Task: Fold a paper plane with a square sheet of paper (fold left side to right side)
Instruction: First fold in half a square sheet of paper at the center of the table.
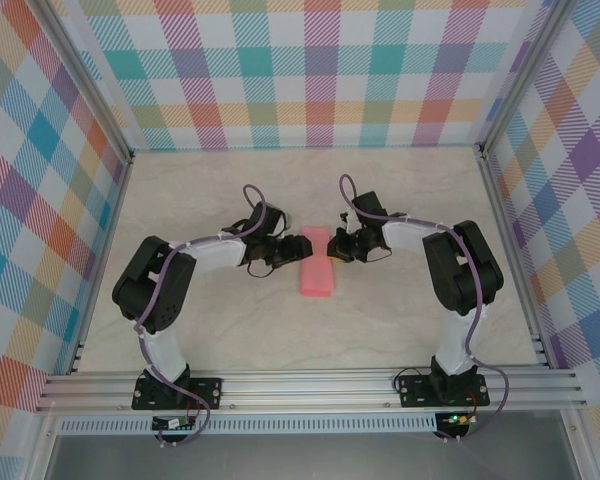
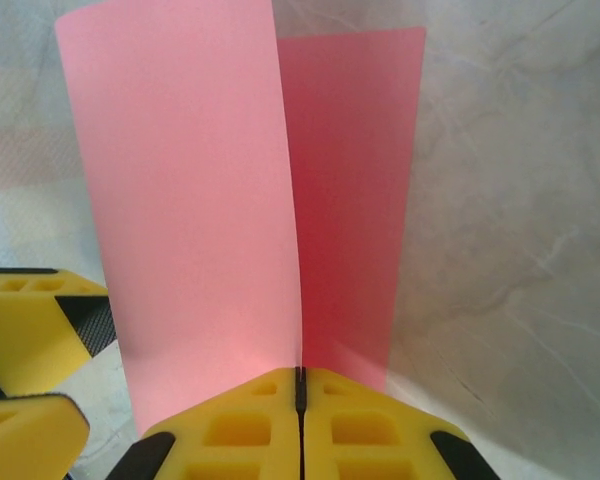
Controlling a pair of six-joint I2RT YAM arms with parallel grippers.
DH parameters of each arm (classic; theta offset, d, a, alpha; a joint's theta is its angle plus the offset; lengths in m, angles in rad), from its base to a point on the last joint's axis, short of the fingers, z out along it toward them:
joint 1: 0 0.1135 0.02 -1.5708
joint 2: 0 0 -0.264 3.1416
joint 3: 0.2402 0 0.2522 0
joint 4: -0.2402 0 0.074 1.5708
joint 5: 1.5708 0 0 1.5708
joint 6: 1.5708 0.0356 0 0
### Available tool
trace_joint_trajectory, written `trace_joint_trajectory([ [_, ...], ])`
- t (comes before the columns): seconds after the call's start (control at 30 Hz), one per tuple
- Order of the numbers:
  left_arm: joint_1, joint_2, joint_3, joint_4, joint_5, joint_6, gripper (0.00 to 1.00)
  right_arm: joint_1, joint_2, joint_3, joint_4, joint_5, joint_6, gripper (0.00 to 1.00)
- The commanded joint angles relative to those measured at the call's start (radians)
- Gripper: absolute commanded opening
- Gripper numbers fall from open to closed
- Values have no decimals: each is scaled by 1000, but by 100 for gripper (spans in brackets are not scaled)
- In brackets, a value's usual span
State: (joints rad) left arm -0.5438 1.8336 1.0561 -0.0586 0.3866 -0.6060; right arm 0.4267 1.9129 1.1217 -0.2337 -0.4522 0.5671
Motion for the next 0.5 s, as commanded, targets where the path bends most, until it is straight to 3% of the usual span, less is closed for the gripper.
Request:
trace_joint_trajectory([
  [0.0,-21,33,39,-35,-10,-3,58,4,16,-16,-2,-2,8,7],
  [0.33,-30,97,95,-82,-33,6,51,7,20,-43,16,-5,25,9],
  [0.47,-35,114,105,-99,-41,13,51,7,11,-45,16,-4,24,16],
])
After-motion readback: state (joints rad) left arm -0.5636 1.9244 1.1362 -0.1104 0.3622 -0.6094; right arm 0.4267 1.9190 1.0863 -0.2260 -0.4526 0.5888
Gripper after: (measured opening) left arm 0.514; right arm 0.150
